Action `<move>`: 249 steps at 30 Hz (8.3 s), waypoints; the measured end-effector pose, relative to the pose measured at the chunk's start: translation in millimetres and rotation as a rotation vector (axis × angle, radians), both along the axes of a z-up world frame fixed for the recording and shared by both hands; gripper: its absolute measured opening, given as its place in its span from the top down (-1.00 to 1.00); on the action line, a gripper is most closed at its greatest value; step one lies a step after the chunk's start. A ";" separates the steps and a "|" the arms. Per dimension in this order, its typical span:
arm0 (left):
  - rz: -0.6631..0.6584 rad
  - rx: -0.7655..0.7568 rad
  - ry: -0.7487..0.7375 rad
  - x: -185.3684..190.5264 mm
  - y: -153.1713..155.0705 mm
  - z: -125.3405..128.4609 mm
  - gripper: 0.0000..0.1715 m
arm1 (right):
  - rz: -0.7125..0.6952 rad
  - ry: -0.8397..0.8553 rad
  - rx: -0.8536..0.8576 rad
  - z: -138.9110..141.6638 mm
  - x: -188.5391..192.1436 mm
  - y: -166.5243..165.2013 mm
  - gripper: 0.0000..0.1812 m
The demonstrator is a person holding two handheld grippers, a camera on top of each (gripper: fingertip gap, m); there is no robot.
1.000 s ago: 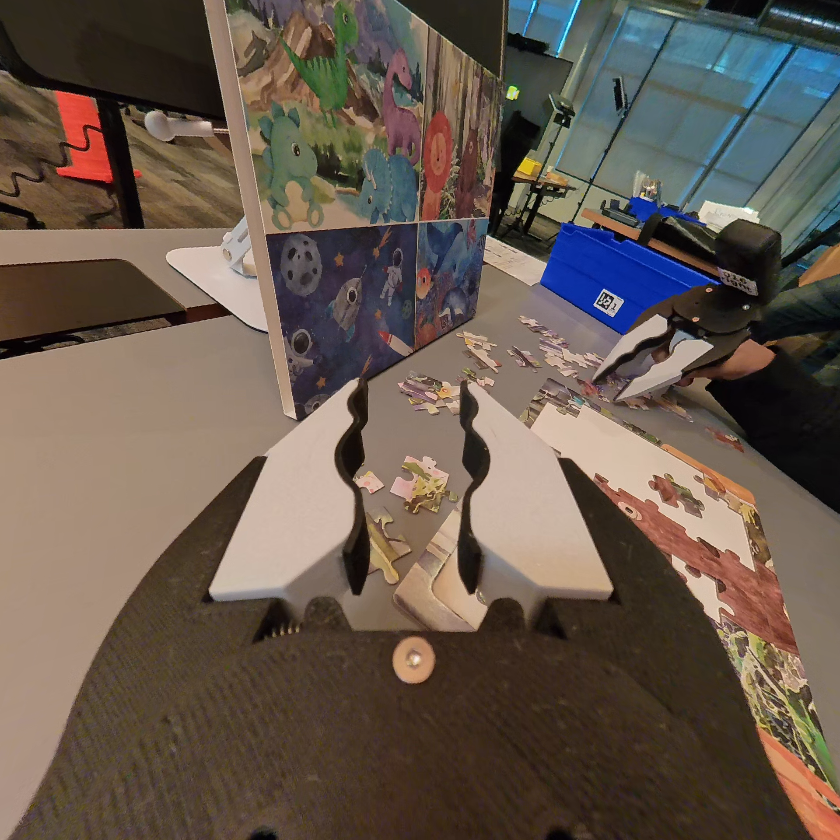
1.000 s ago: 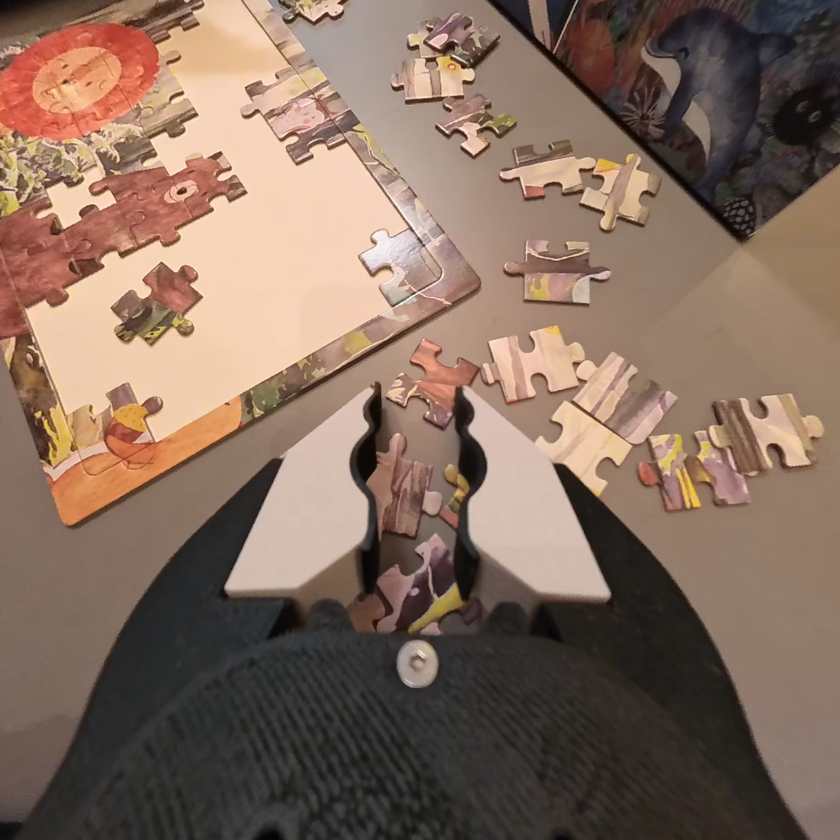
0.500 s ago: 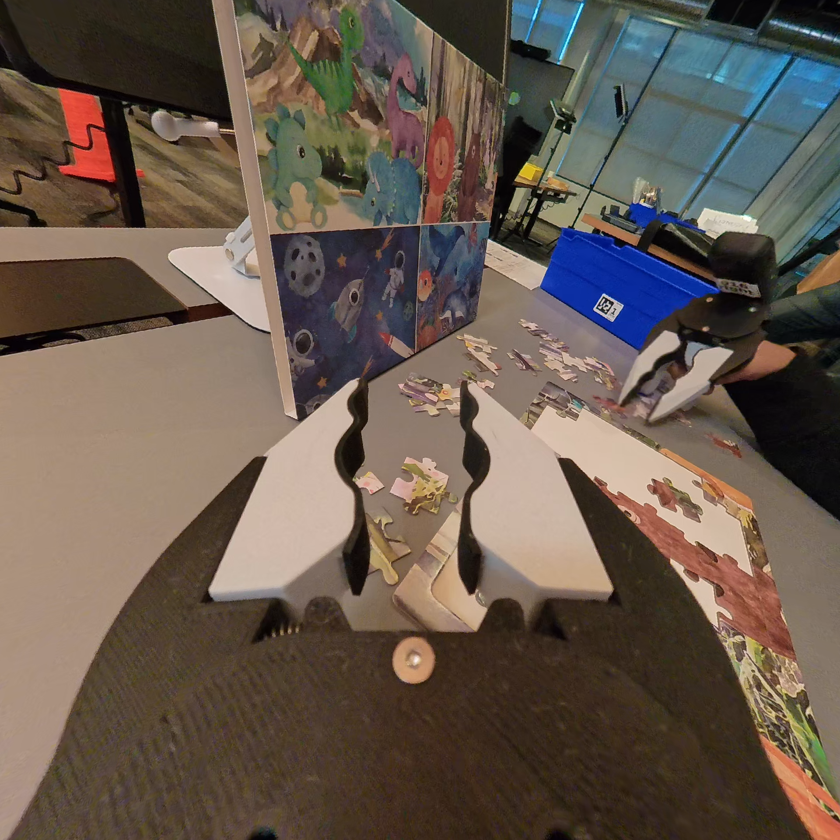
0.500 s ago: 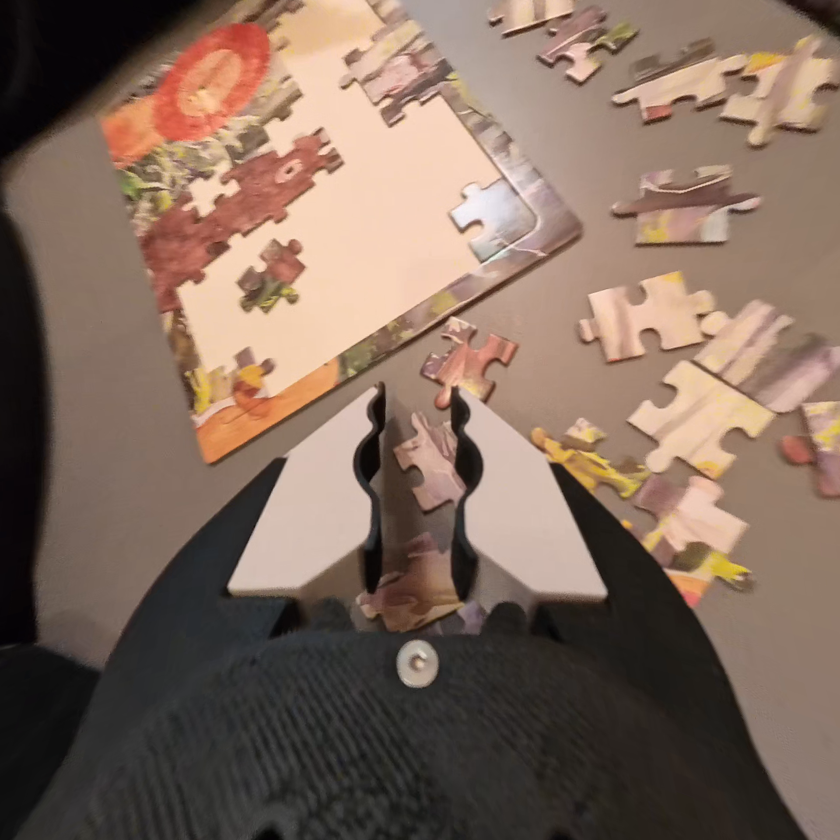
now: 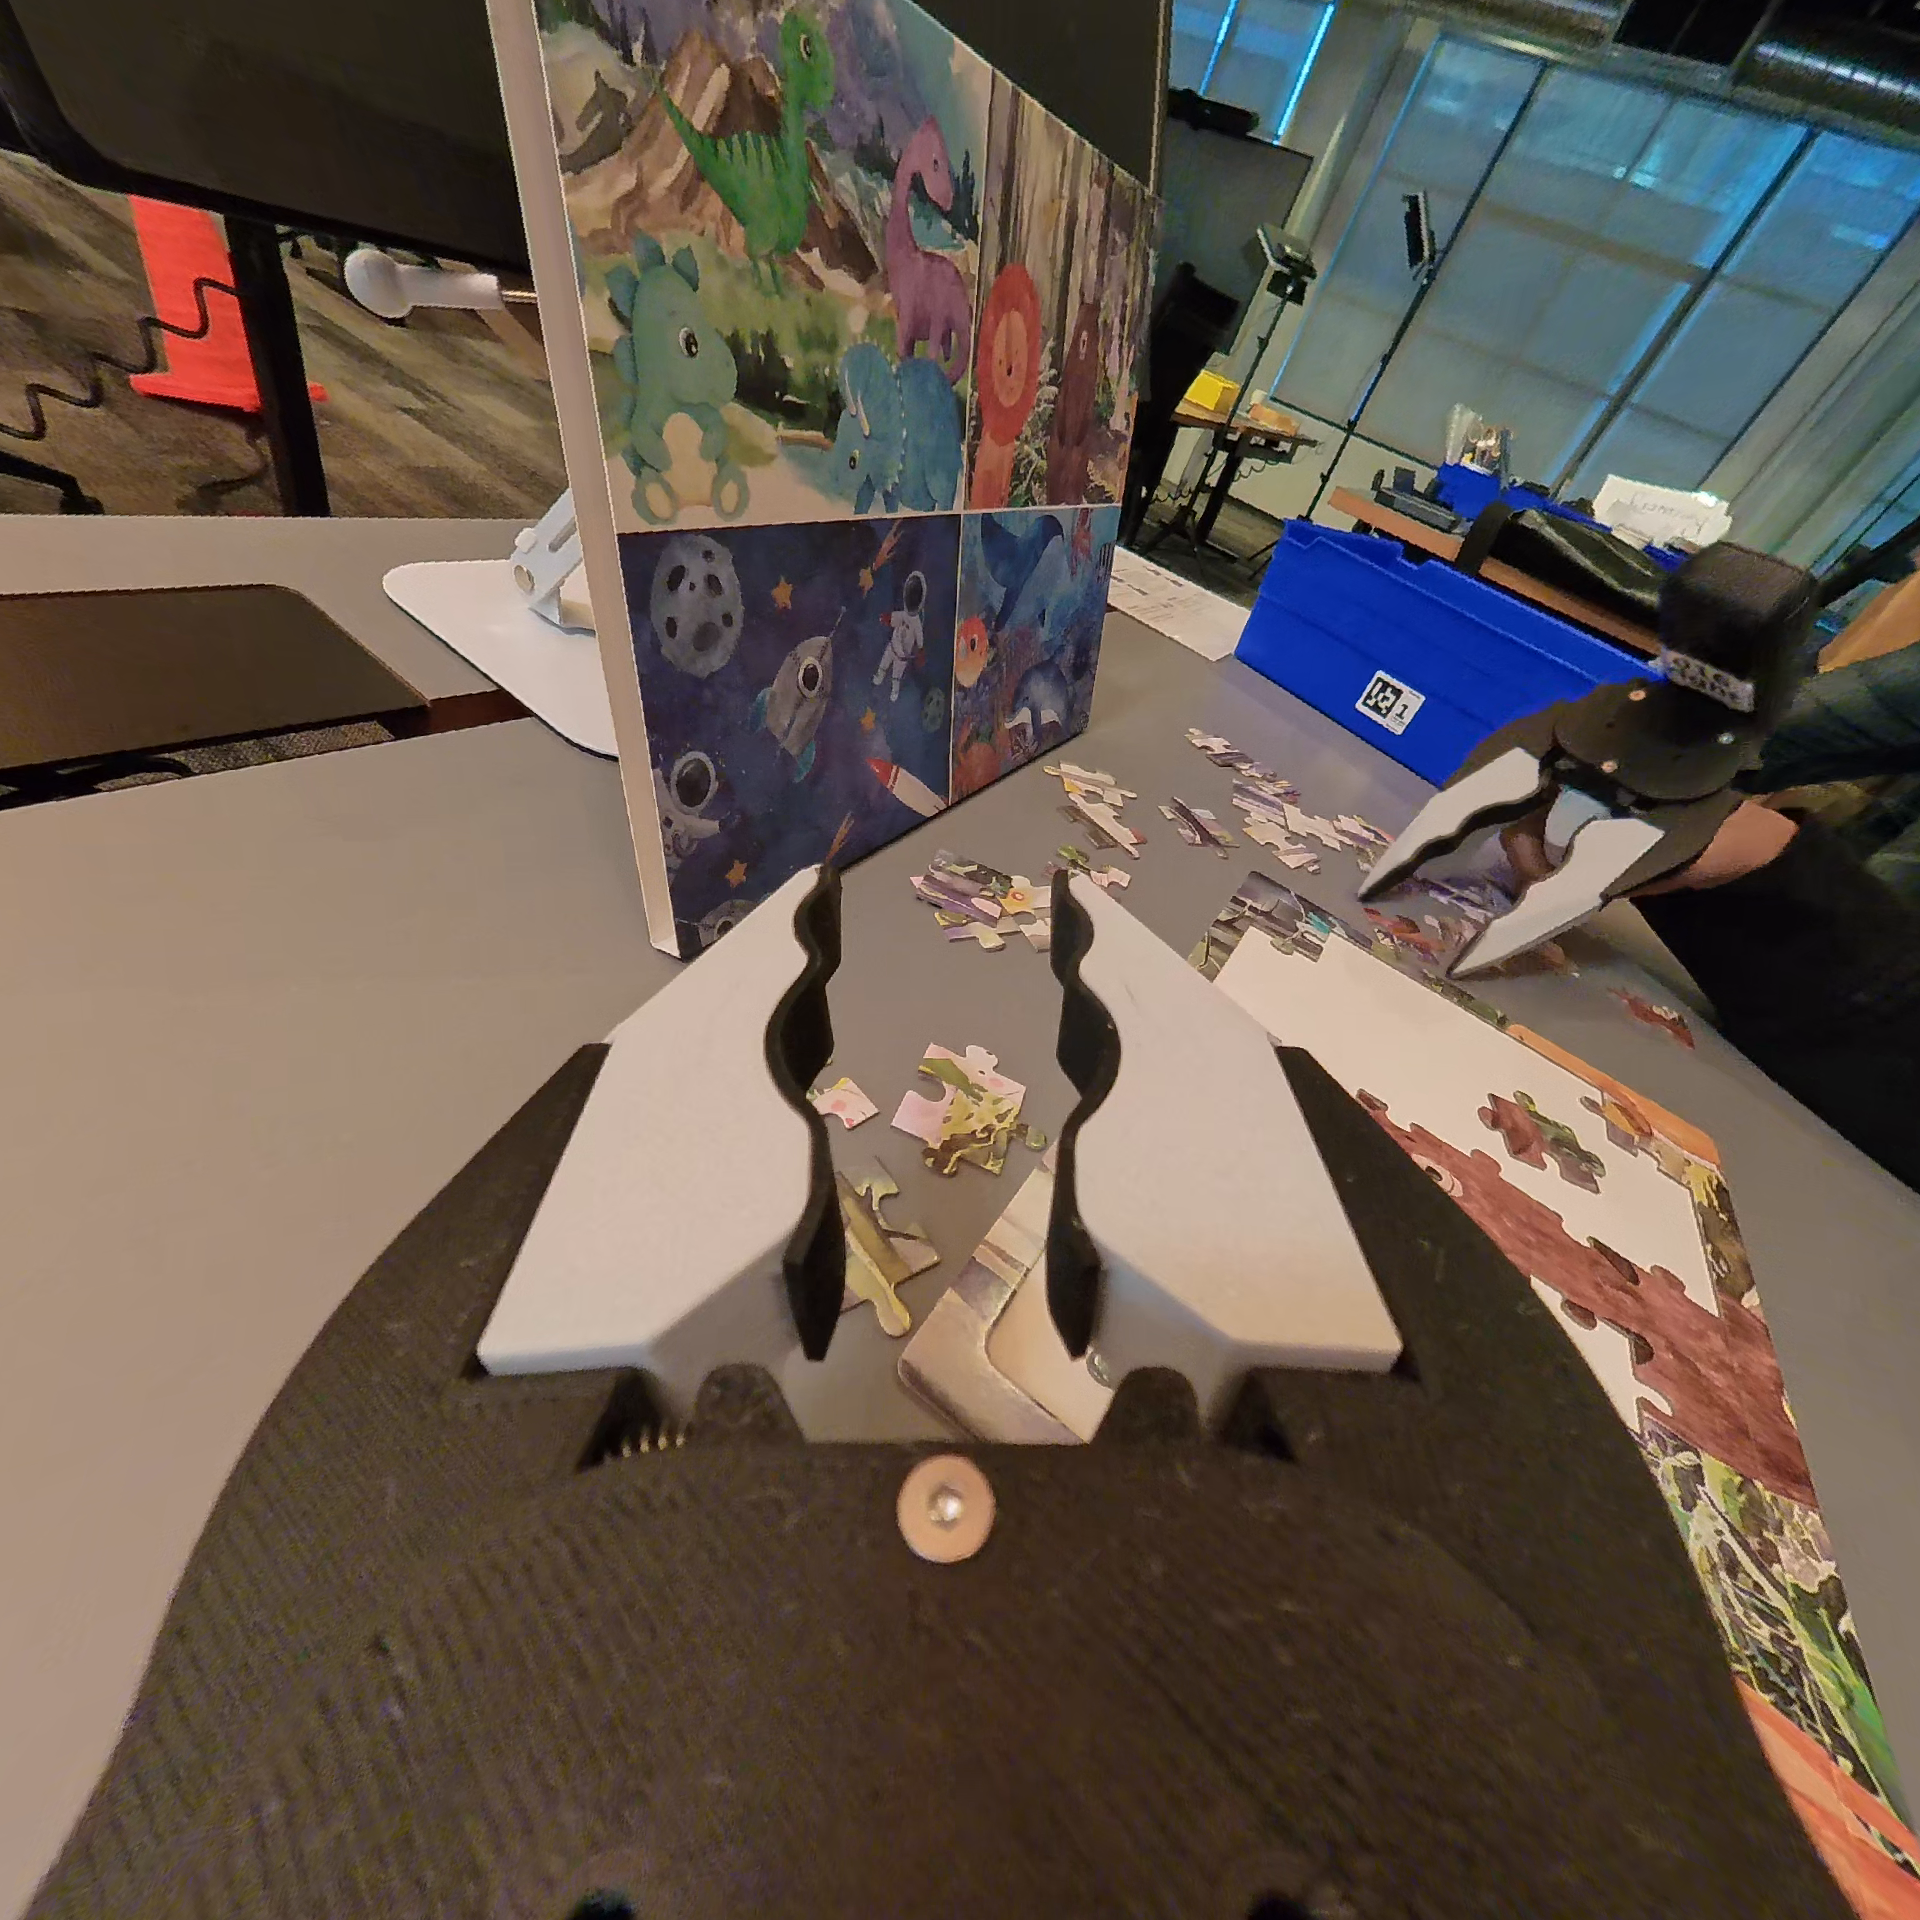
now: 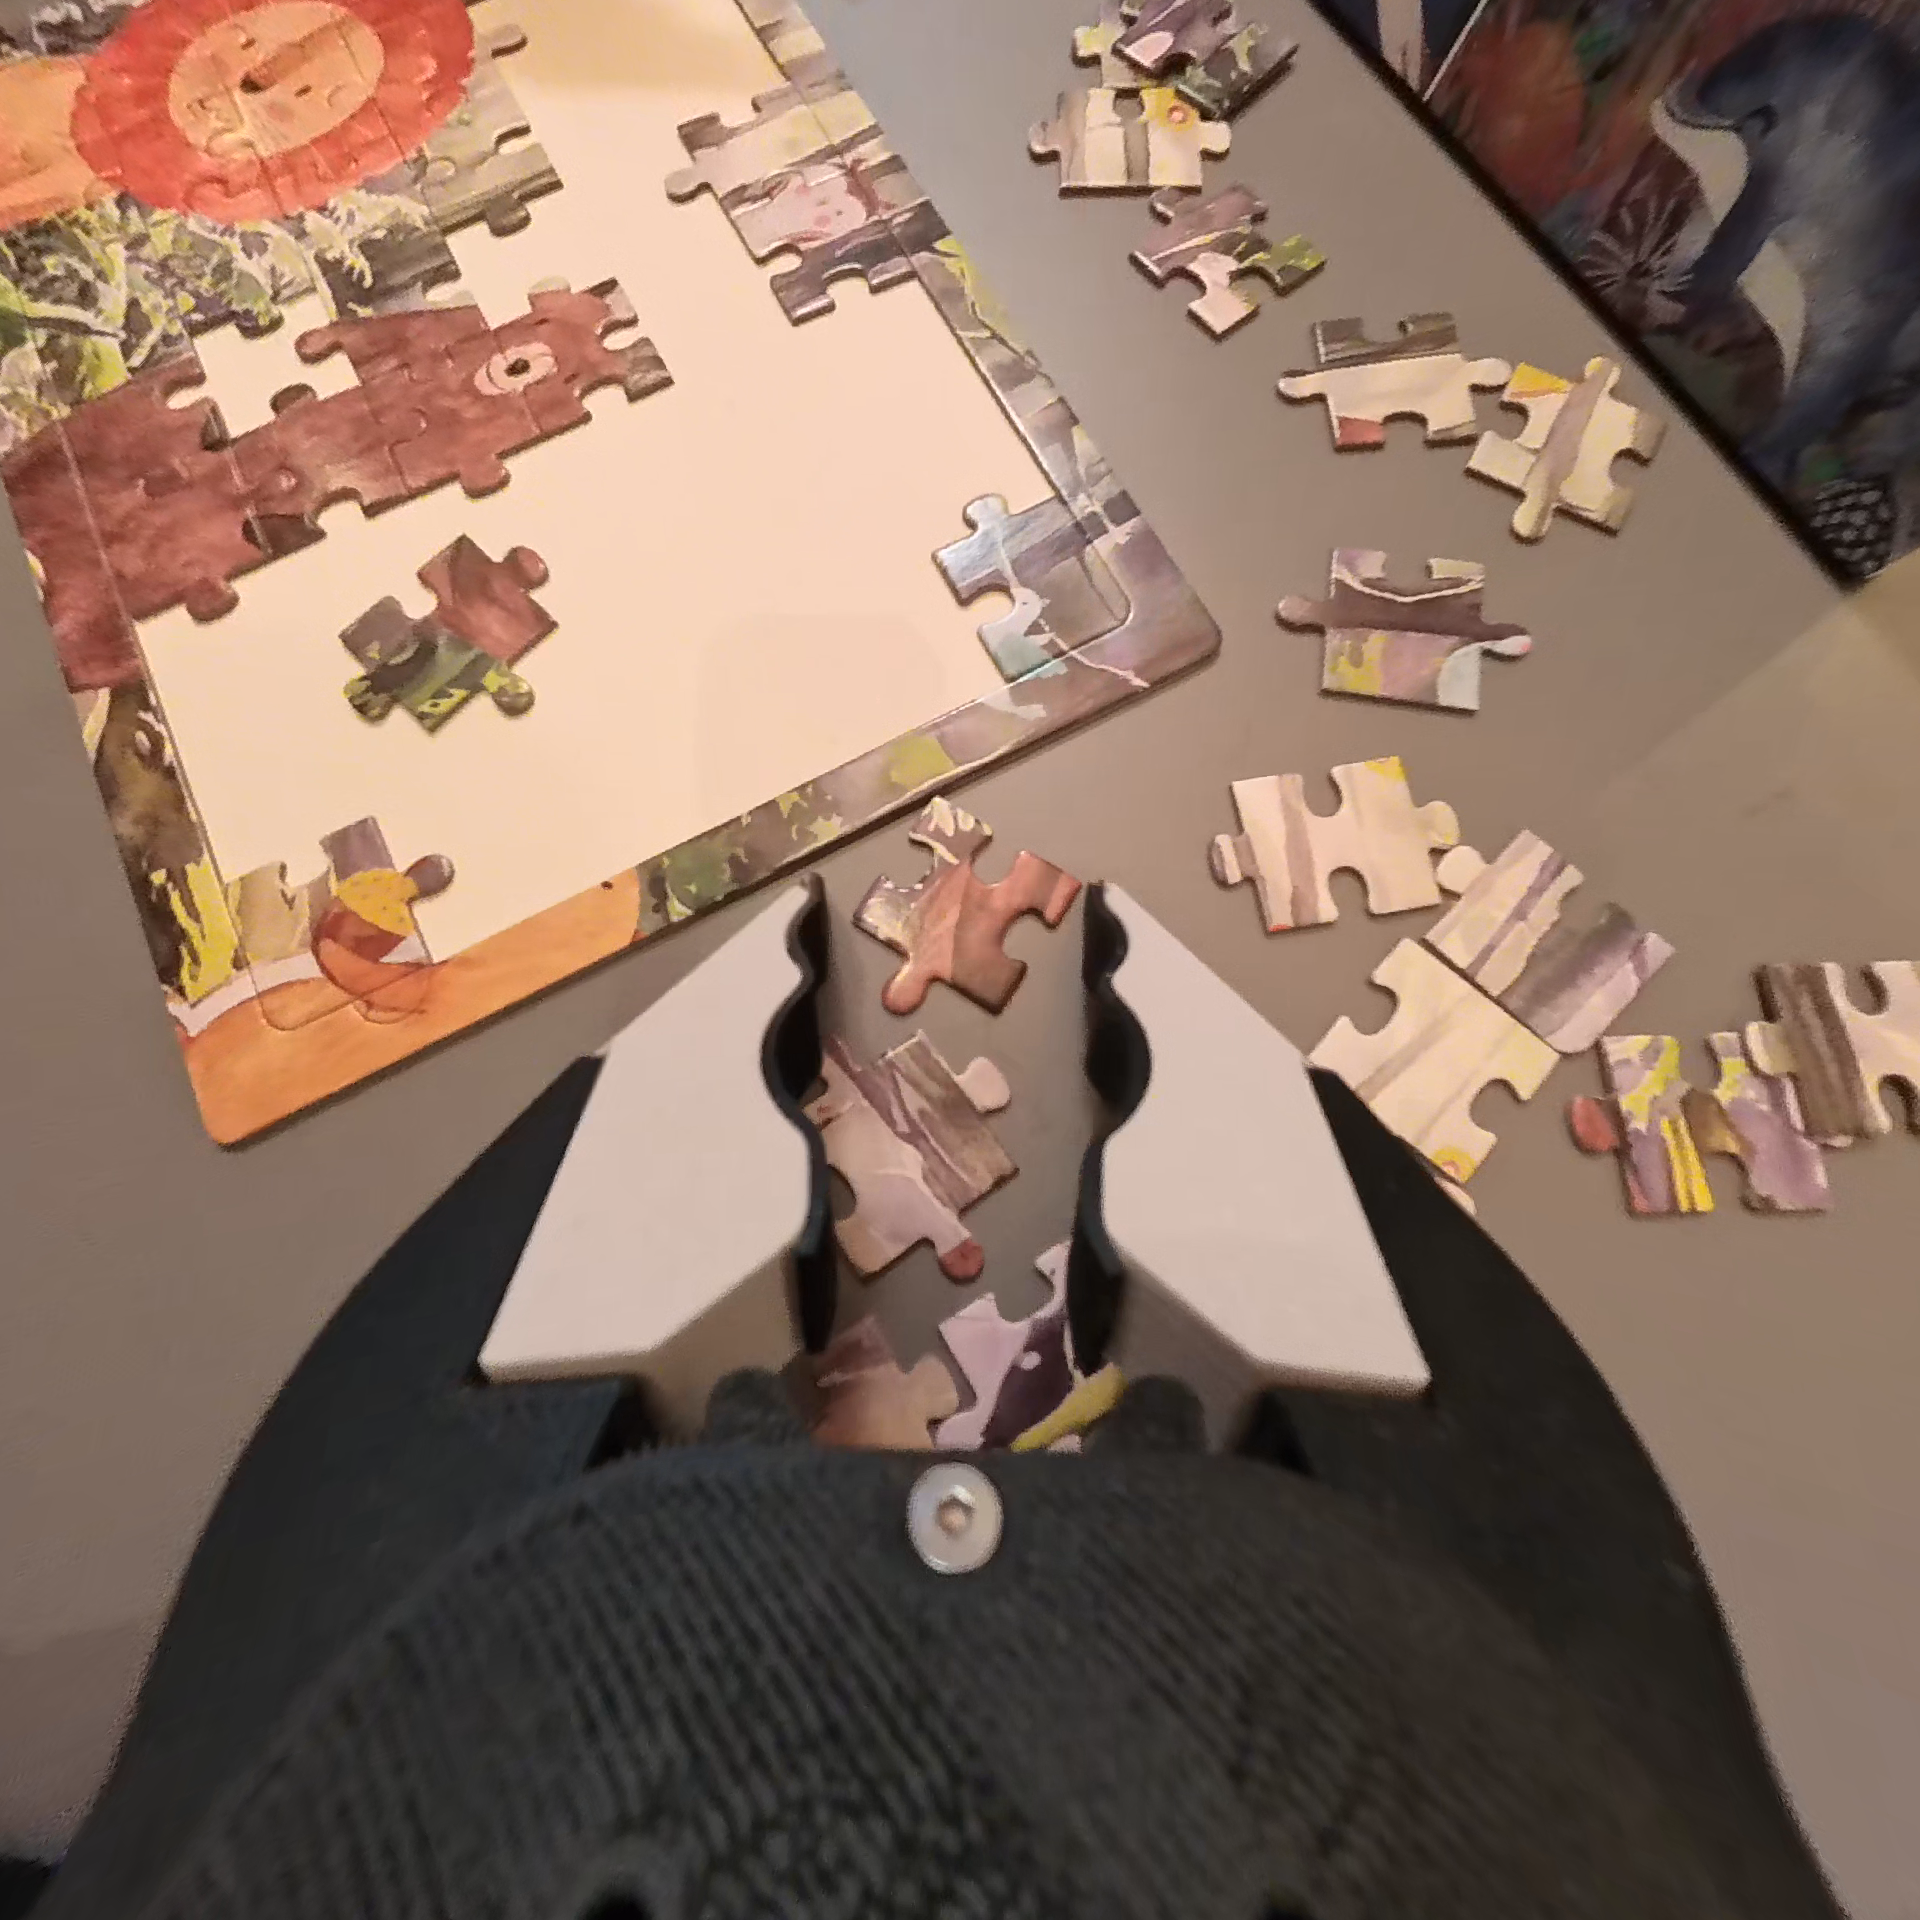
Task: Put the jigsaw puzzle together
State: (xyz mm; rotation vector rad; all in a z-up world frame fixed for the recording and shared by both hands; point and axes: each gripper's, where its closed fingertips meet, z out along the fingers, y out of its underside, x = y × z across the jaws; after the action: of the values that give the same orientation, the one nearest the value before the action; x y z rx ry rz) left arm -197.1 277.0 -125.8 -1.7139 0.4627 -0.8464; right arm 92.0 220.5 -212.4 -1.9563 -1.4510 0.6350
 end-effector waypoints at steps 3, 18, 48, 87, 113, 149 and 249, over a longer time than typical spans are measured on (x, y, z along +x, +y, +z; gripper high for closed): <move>-0.001 0.002 0.001 0.2 -0.2 0.1 0.55 | -0.003 -0.006 0.012 -0.2 0.8 0.0 0.56; 0.000 0.007 0.007 0.3 -0.5 0.4 0.55 | -0.041 0.030 0.050 17.4 4.0 6.8 0.66; 0.001 0.010 0.011 0.6 -0.7 0.4 0.55 | 0.201 -0.095 -0.005 -1.0 2.0 -7.1 0.50; -0.022 0.022 0.022 7.4 -4.1 1.1 0.55 | -0.026 0.023 0.085 28.9 -13.2 17.5 0.48; -0.027 0.014 0.004 6.4 -3.7 1.3 0.55 | 0.174 -0.203 -0.075 -0.4 -18.2 24.2 0.69; -0.038 0.017 0.014 9.2 -5.1 0.9 0.55 | 0.560 -0.176 -0.121 5.7 -175.3 -120.2 0.69; -0.044 0.015 0.010 10.8 -5.6 1.0 0.54 | 0.526 -0.075 -0.033 3.7 -177.8 -115.4 0.92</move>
State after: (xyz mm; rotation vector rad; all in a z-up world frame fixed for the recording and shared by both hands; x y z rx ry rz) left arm -186.3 271.4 -124.8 -1.7004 0.5140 -0.8644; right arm -85.8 105.1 -208.7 -1.6336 -2.0358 0.8192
